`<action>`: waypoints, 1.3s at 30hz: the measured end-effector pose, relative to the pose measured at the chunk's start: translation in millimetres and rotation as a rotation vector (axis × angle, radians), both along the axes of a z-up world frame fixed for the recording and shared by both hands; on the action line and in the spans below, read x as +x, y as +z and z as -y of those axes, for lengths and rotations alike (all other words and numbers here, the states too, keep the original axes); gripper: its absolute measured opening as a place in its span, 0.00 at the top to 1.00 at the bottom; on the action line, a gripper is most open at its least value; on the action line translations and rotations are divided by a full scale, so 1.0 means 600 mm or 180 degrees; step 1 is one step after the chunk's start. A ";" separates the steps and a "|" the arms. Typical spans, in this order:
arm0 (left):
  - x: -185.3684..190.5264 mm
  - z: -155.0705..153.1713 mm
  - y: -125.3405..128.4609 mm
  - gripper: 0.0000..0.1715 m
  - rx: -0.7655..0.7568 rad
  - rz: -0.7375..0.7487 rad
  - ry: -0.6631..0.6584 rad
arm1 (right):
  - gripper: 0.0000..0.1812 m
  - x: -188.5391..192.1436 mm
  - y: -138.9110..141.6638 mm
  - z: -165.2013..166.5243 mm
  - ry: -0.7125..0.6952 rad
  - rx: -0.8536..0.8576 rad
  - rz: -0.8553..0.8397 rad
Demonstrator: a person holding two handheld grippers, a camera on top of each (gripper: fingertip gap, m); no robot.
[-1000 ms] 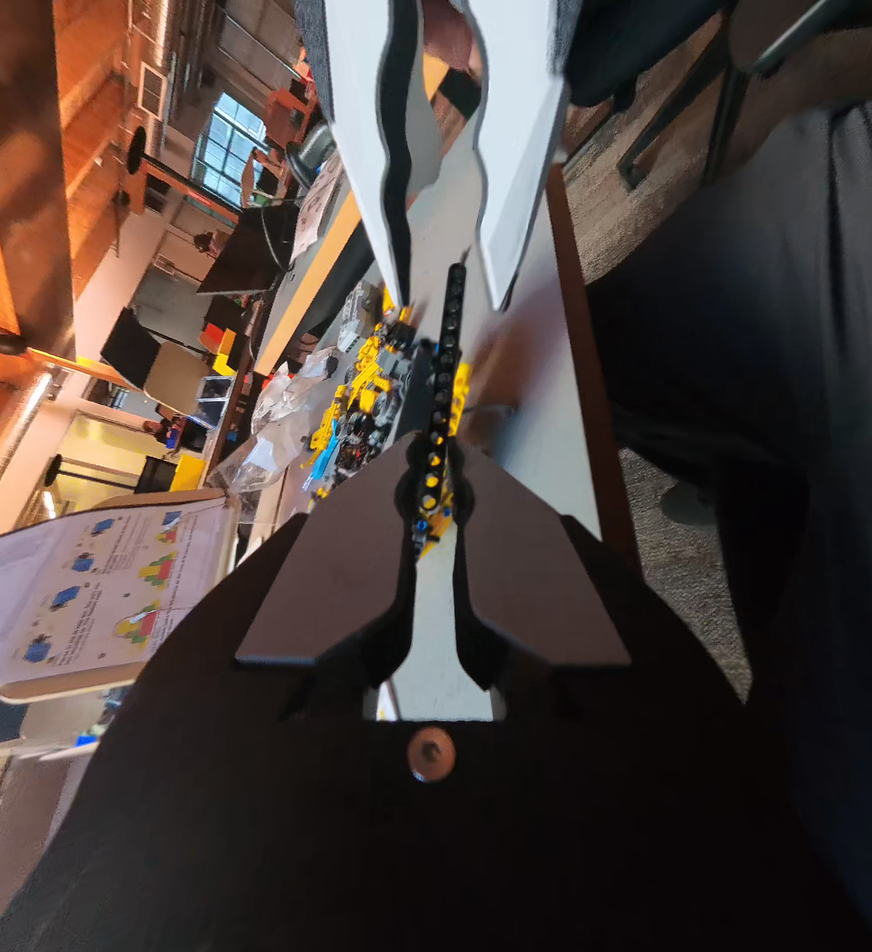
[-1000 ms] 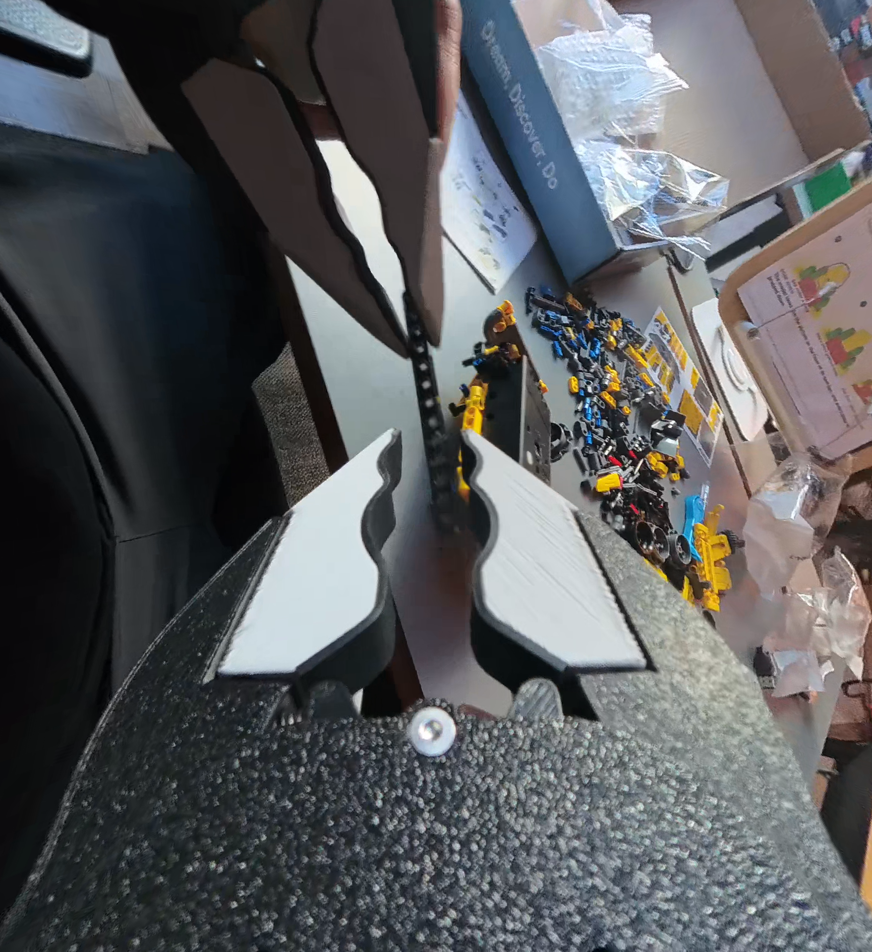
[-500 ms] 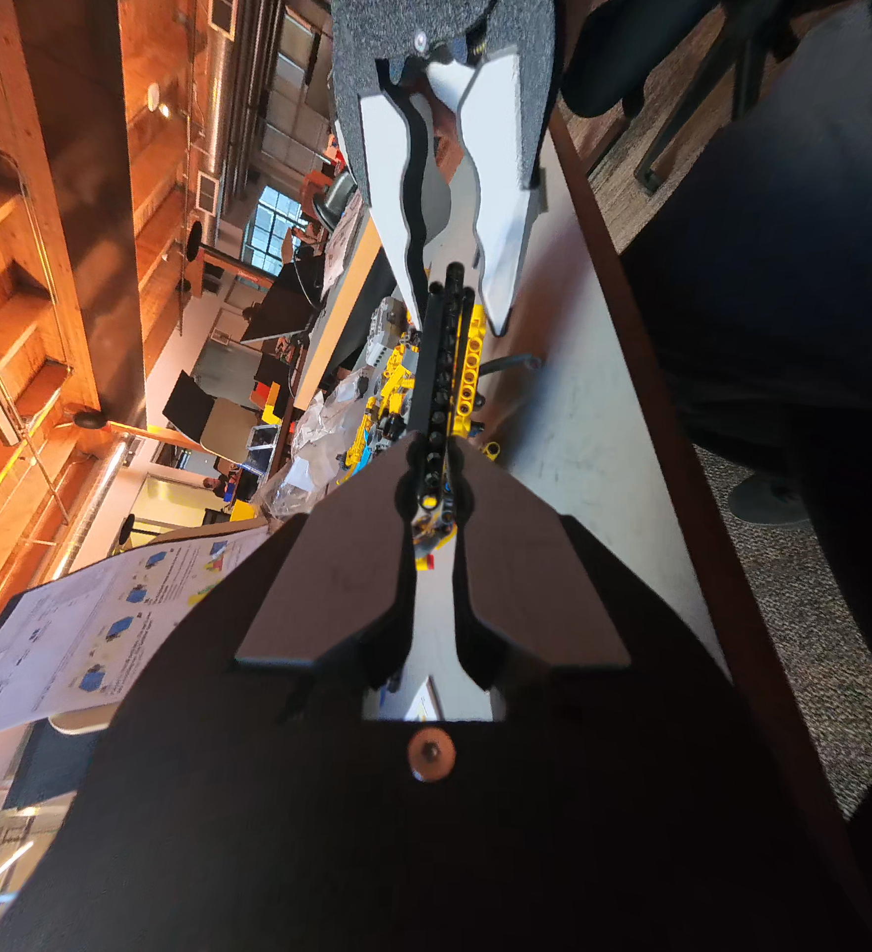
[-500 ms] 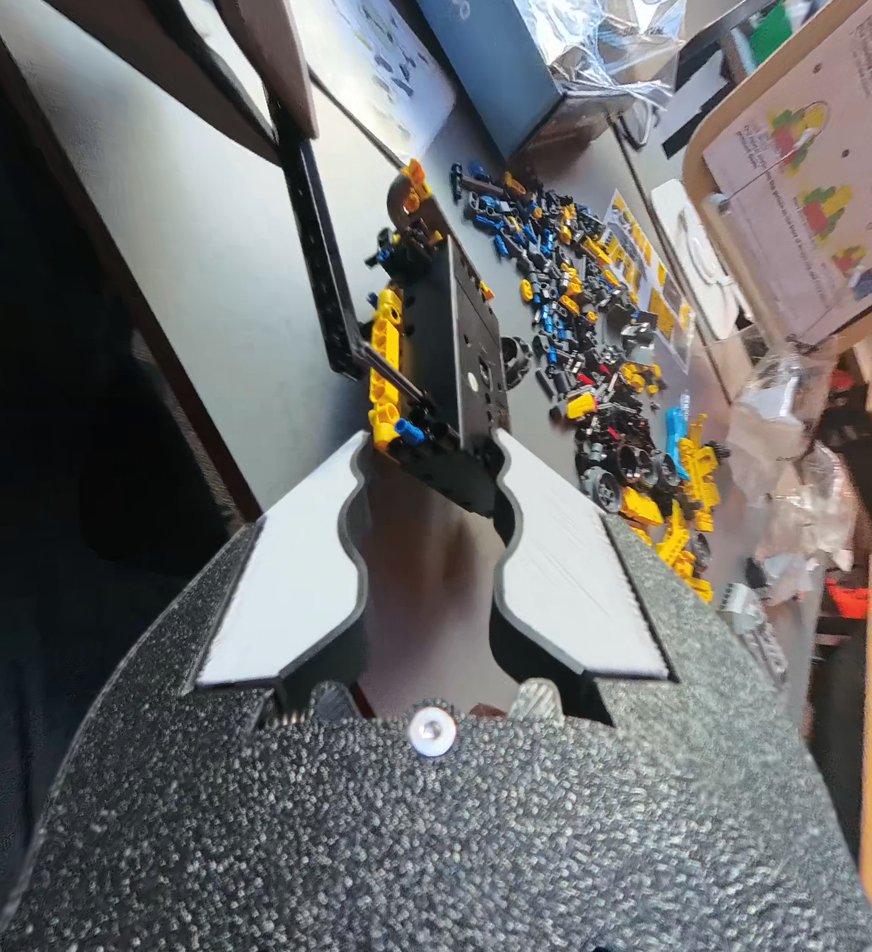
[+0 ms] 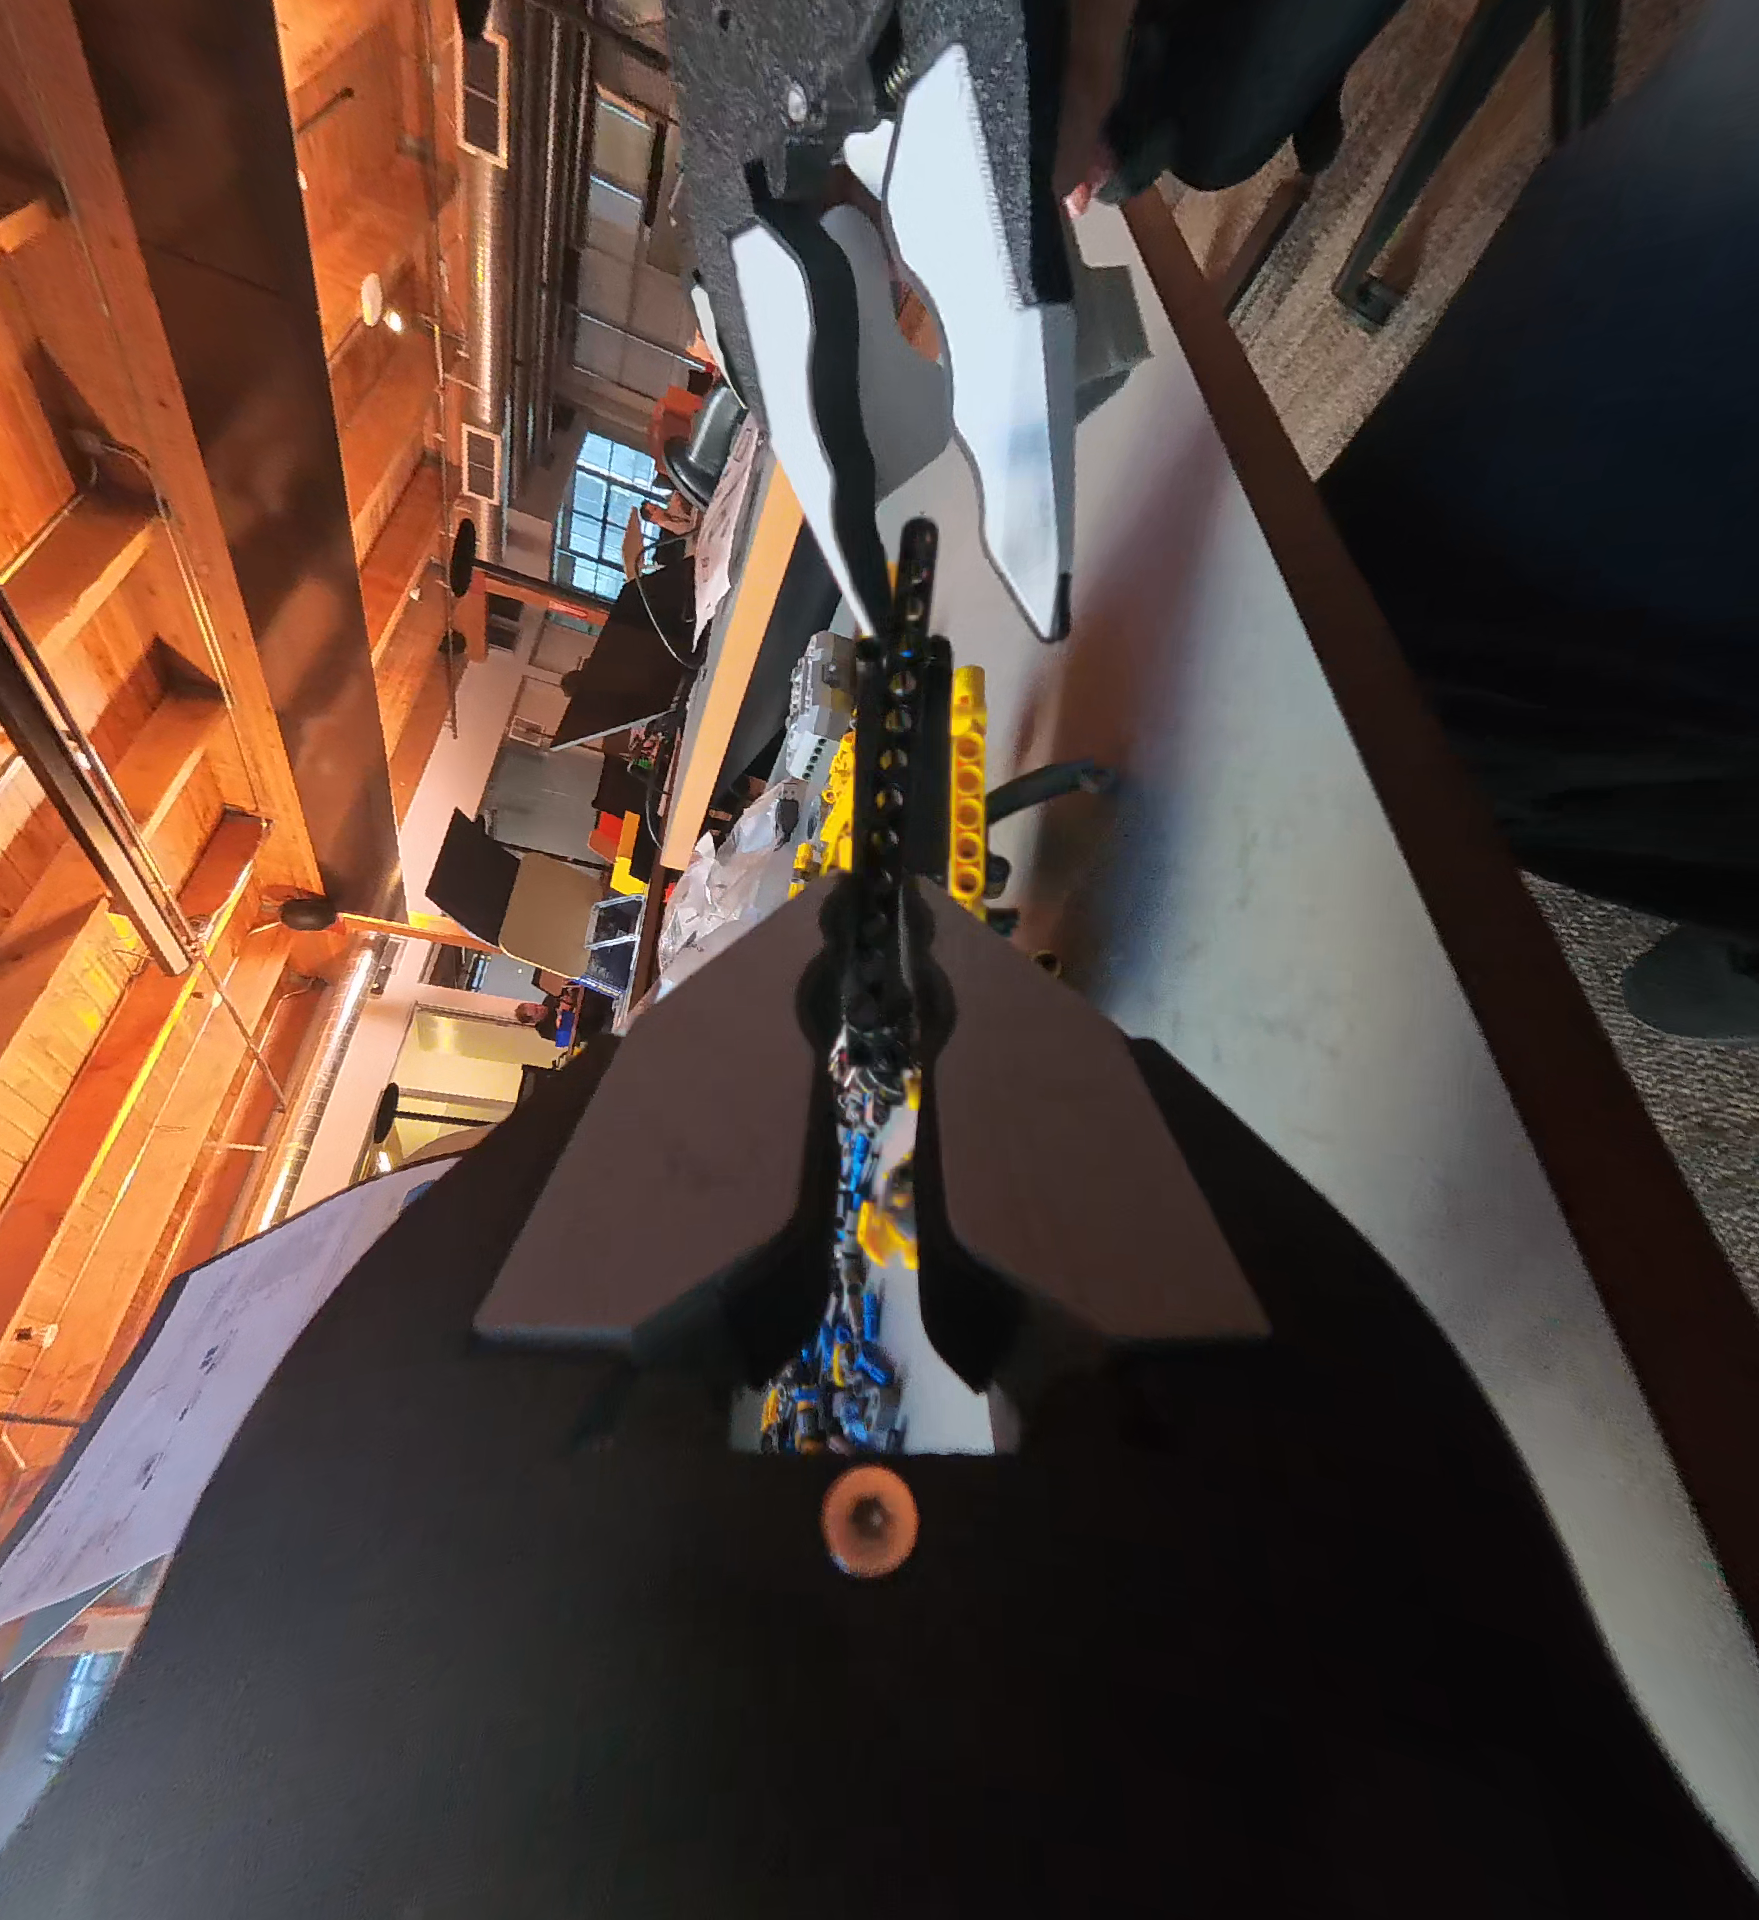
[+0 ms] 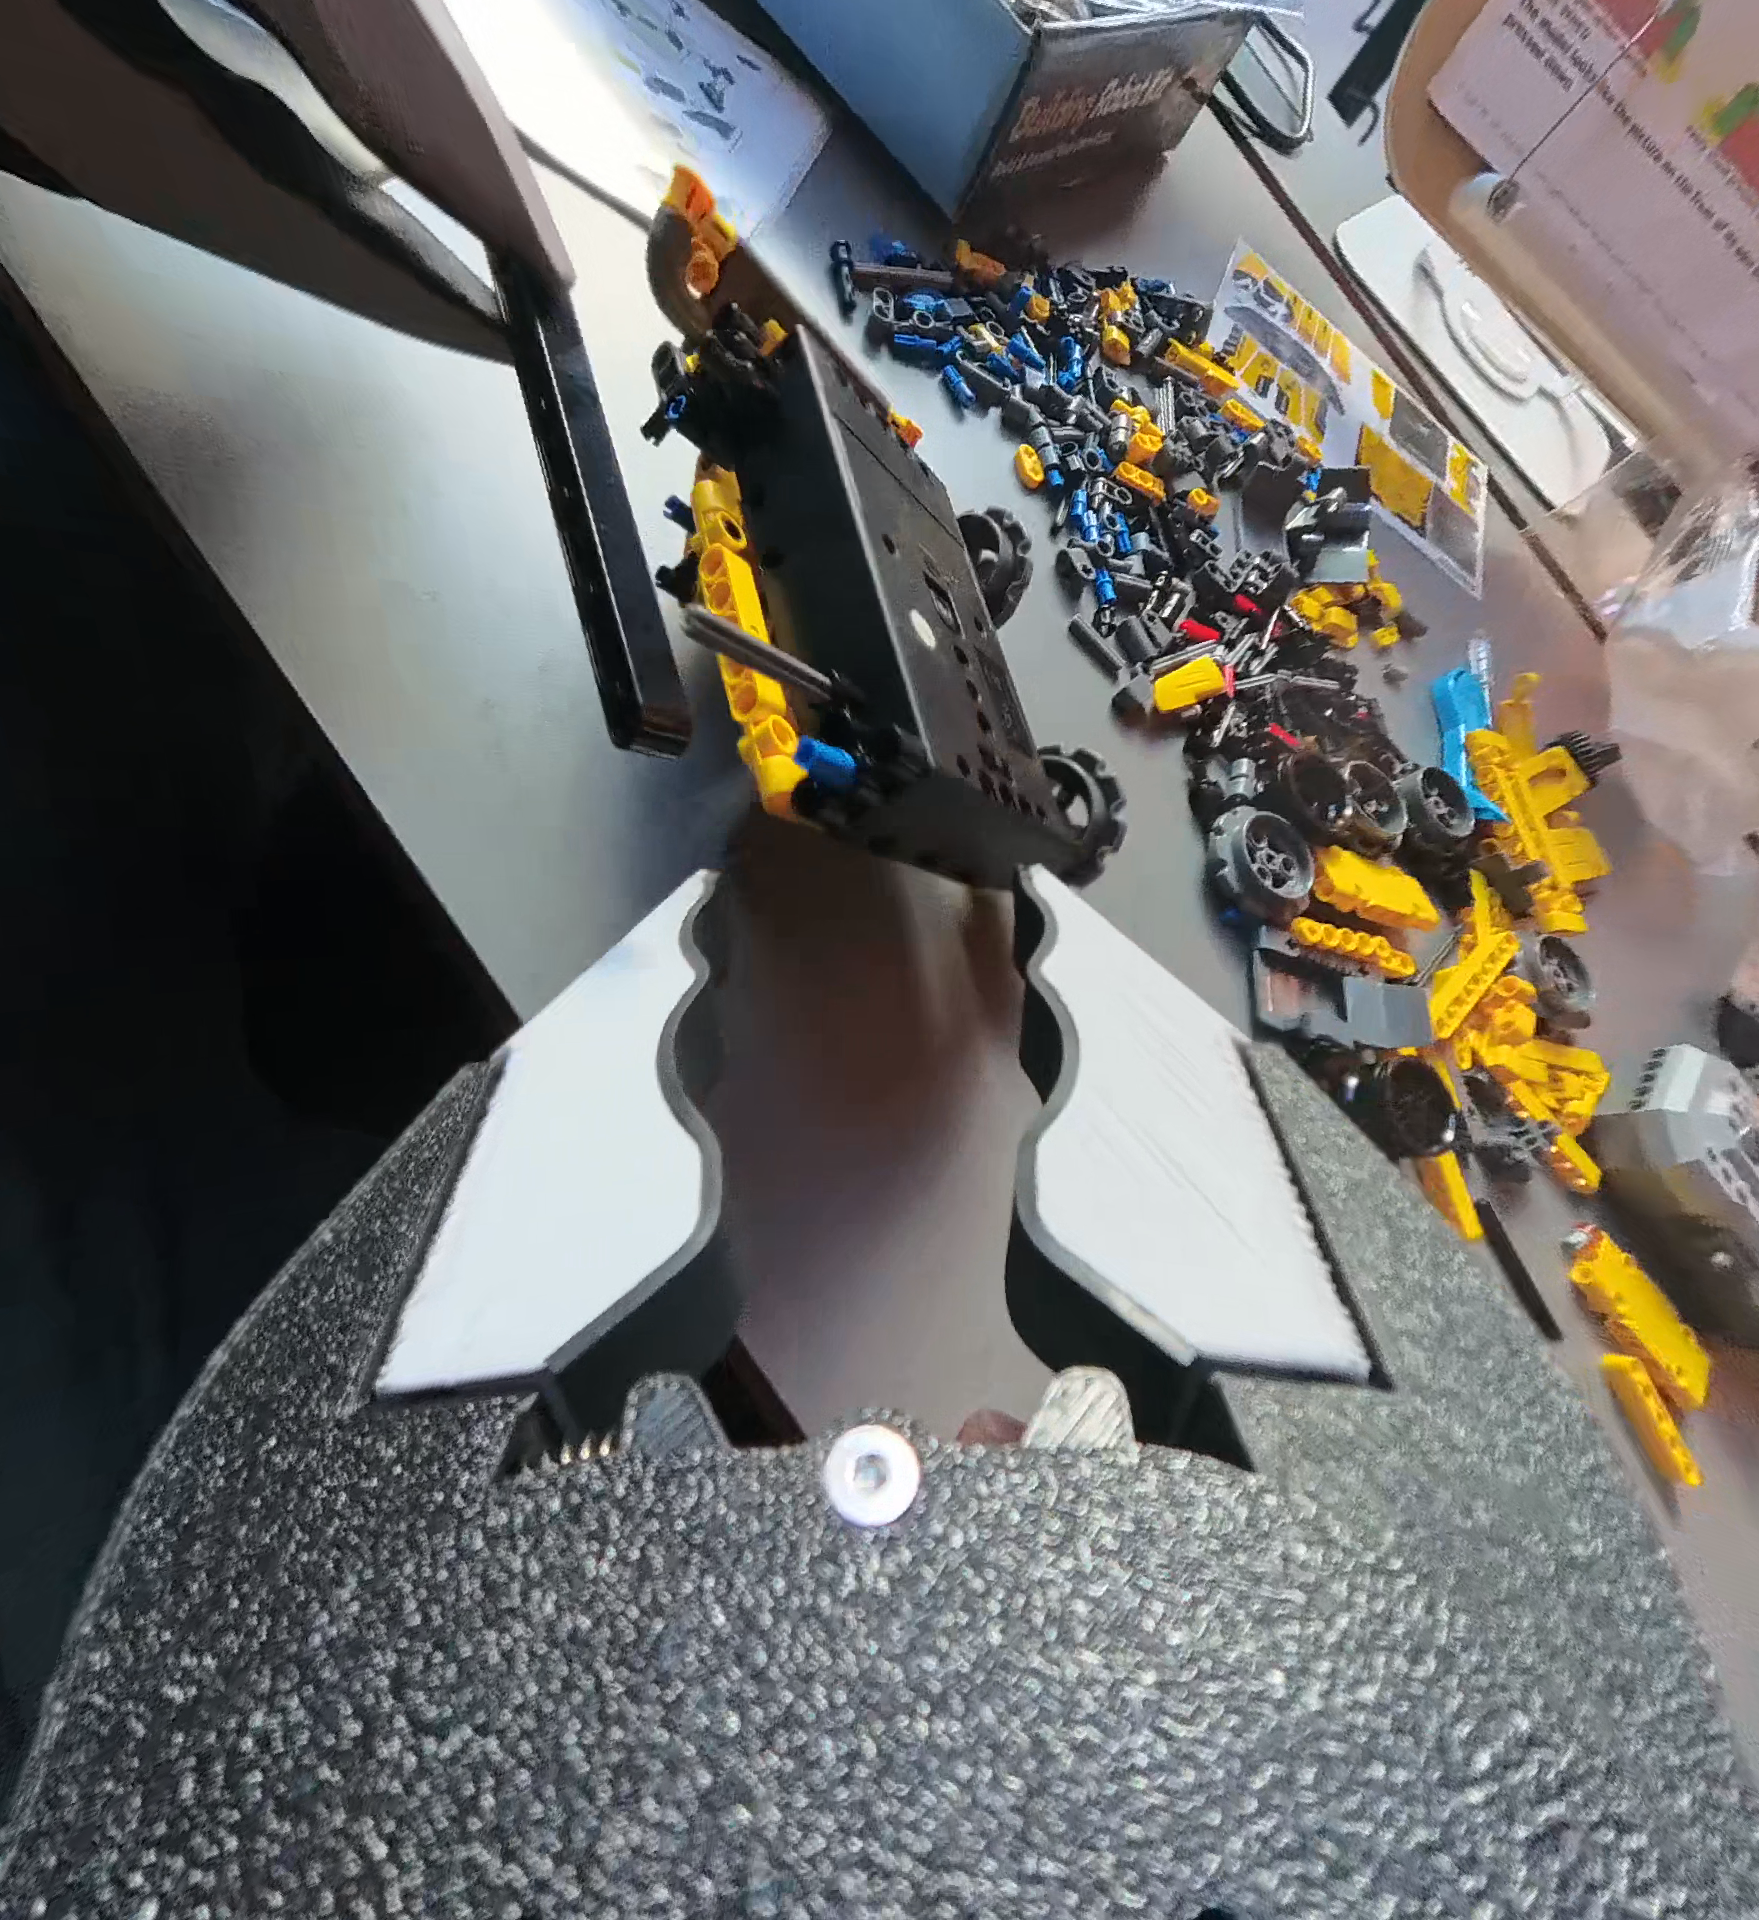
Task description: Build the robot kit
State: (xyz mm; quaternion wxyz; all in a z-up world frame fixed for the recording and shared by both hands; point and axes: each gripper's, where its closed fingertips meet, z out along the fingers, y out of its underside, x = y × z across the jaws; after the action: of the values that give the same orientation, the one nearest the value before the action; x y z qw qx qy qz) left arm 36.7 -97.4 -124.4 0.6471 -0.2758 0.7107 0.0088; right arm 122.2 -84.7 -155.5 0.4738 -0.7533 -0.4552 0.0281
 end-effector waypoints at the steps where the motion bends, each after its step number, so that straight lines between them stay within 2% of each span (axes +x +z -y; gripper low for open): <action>1: -0.002 0.001 -0.002 0.97 0.0003 -0.0025 0.0005 | 0.69 -0.001 0.001 0.001 0.0020 0.0019 0.0006; 6: -0.015 0.007 -0.014 0.98 -0.0062 -0.0070 0.0074 | 0.67 -0.037 0.021 0.002 0.0275 0.0114 -0.0121; 8: -0.020 0.008 -0.020 0.98 -0.0111 -0.0080 0.0109 | 0.63 -0.045 0.019 -0.007 0.0317 0.0094 -0.0132; 13: -0.035 0.008 -0.037 0.98 -0.0200 -0.0141 0.0185 | 0.66 -0.051 0.011 -0.019 0.0437 0.0094 -0.0080; 16: -0.039 0.004 -0.037 0.98 -0.0216 -0.0104 0.0238 | 0.73 -0.034 0.005 -0.034 0.0310 0.0117 0.0024; 21: -0.031 -0.002 -0.027 0.98 -0.0052 -0.0054 0.0240 | 0.72 -0.014 -0.010 -0.034 0.0202 -0.0061 -0.0073; 28: -0.049 -0.004 -0.021 0.98 0.0137 -0.0032 0.0235 | 0.69 -0.023 -0.010 0.042 0.0376 -0.0614 -0.0942; 31: -0.048 0.001 -0.008 0.98 0.0131 0.0062 0.0220 | 0.72 -0.048 0.011 0.077 0.0585 -0.0913 -0.1418; 33: -0.044 0.007 -0.001 0.98 0.0124 0.0125 0.0201 | 0.81 -0.068 0.031 0.095 0.0754 -0.1041 -0.1705; 34: -0.041 0.010 -0.001 0.98 0.0109 0.0126 0.0184 | 0.84 -0.073 0.038 0.096 0.0750 -0.1015 -0.1762; 36: -0.036 0.014 -0.003 0.98 0.0089 0.0118 0.0156 | 0.80 -0.080 0.053 0.090 0.0719 -0.0788 -0.1728; 39: -0.033 0.017 -0.005 0.98 -0.0004 0.0140 0.0121 | 0.80 -0.086 0.061 0.083 0.0702 -0.0192 -0.1181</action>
State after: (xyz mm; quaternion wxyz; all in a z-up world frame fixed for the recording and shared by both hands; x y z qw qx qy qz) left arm 16.7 -107.7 -127.6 0.6622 -0.2898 0.6909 0.0145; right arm 70.4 -134.3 -118.8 0.5208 -0.6947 -0.4388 0.2316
